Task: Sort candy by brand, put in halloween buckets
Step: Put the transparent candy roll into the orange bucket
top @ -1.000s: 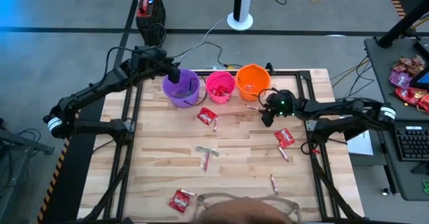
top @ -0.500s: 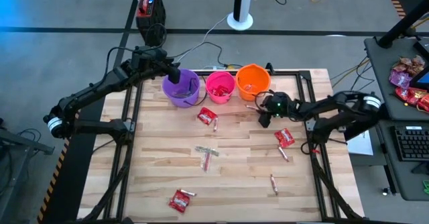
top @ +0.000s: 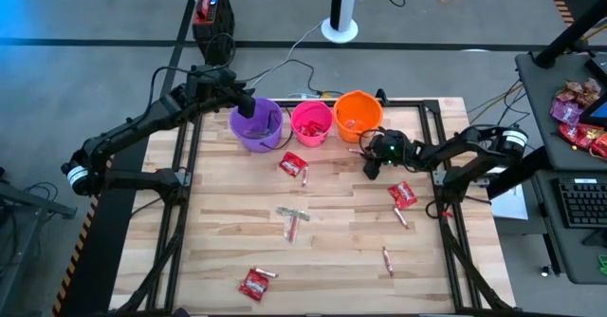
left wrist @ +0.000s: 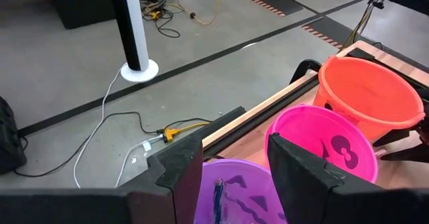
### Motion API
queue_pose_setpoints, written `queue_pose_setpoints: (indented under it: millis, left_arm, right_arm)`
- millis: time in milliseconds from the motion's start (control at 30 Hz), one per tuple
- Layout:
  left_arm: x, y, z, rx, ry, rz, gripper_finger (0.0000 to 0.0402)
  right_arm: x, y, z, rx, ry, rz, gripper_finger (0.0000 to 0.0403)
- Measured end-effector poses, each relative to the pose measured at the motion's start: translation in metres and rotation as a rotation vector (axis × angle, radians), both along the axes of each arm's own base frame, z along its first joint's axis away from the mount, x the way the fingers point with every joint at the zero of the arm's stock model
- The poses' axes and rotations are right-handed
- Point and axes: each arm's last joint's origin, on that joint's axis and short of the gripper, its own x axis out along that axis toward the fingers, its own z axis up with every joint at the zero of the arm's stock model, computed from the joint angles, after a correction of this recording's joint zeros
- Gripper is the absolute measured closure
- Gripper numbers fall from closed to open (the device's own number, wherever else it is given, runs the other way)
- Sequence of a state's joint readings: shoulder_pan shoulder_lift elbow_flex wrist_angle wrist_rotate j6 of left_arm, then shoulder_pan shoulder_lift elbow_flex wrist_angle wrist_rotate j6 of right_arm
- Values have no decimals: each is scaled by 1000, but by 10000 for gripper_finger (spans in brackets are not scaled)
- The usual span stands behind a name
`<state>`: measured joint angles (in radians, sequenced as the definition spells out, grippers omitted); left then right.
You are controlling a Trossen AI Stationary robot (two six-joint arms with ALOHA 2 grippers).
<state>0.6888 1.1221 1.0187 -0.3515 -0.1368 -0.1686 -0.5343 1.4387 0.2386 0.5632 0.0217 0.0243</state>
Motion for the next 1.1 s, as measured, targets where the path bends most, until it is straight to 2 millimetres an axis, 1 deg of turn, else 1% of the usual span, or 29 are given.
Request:
queue_pose_setpoints:
  millis: [267,433,600,667,733,833,1000,1100]
  left_arm:
    - [0,0,0,1,2,-1,249]
    - [0,-2,0,-19,-3,-40,249]
    - [-1,-4,1,-29,-15,-71,249]
    - [-1,-4,1,-28,-15,-70,249]
    - [-1,-4,1,-28,-16,-70,249]
    - [-1,-4,1,-28,-16,-70,249]
    - [-1,-3,1,-28,-16,-70,249]
    - [-1,-4,1,-28,-16,-70,249]
  right_arm:
    - [-2,4,-2,80,-28,51,363]
    - [-4,9,-2,189,-53,89,369]
    - [-4,17,11,322,-157,120,369]
    - [-1,20,23,354,-228,148,369]
    - [5,20,41,395,-307,175,369]
    - [11,26,63,514,-349,209,369]
    - [25,32,112,520,-350,266,369]
    - [32,30,142,503,-359,258,369]
